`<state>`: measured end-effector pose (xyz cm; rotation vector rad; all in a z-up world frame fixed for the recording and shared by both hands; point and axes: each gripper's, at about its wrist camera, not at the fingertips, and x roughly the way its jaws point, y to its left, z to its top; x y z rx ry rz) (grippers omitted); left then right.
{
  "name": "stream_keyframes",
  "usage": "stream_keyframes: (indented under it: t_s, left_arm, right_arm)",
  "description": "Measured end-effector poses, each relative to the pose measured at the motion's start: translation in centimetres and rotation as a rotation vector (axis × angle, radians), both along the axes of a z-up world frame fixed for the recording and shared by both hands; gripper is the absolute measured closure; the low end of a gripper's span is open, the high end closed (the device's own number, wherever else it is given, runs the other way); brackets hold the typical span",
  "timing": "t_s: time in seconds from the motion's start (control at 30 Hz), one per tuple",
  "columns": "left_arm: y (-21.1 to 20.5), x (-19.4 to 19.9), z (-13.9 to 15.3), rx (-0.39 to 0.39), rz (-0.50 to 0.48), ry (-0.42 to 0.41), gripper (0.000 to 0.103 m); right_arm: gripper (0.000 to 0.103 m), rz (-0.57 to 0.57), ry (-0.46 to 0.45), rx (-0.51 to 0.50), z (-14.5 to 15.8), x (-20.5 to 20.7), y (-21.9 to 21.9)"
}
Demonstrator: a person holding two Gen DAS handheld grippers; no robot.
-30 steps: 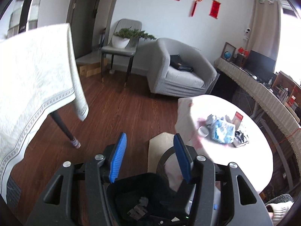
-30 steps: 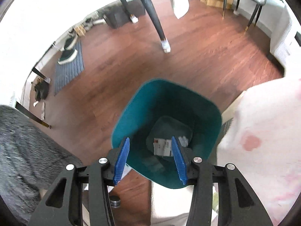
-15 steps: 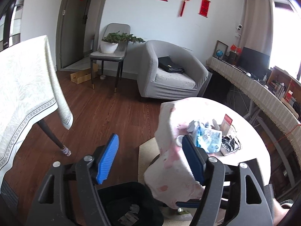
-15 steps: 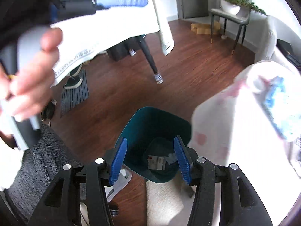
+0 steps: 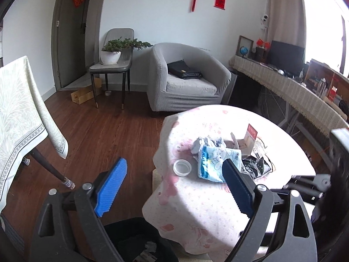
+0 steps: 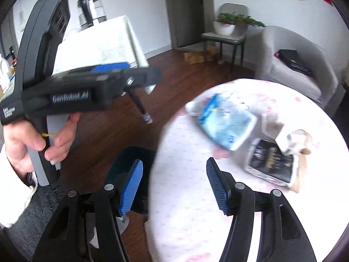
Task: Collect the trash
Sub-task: 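Raise both tools back toward the table, then grasp the blue tissue packet with the left gripper while the right gripper grasps the brown tape roll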
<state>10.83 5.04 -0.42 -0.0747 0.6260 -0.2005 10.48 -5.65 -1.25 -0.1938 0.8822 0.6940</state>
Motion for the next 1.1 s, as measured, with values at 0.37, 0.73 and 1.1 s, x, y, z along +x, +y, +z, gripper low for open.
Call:
stream_keyframes:
  t_s: [0.37,0.73,1.1]
  left_arm:
    - [-6.1,2.5,-2.2,0.075,-0.091,0.050,0.009]
    - [-9.9,5.3,-4.9,0.115,-0.088,0.112,0.009]
    - [-9.7,7.1,-5.8,0.123,-0.046,0.139,0.009]
  right_arm:
    - [0.029,-0.193,-0.046,-0.001,0.2,1.7,-8.5]
    - [0.027,-0.299,-0.008,0.069,-1.3,4.5,-14.1]
    - [0.027,-0.307,0.011,0.094,-1.9,3.9,-15.4]
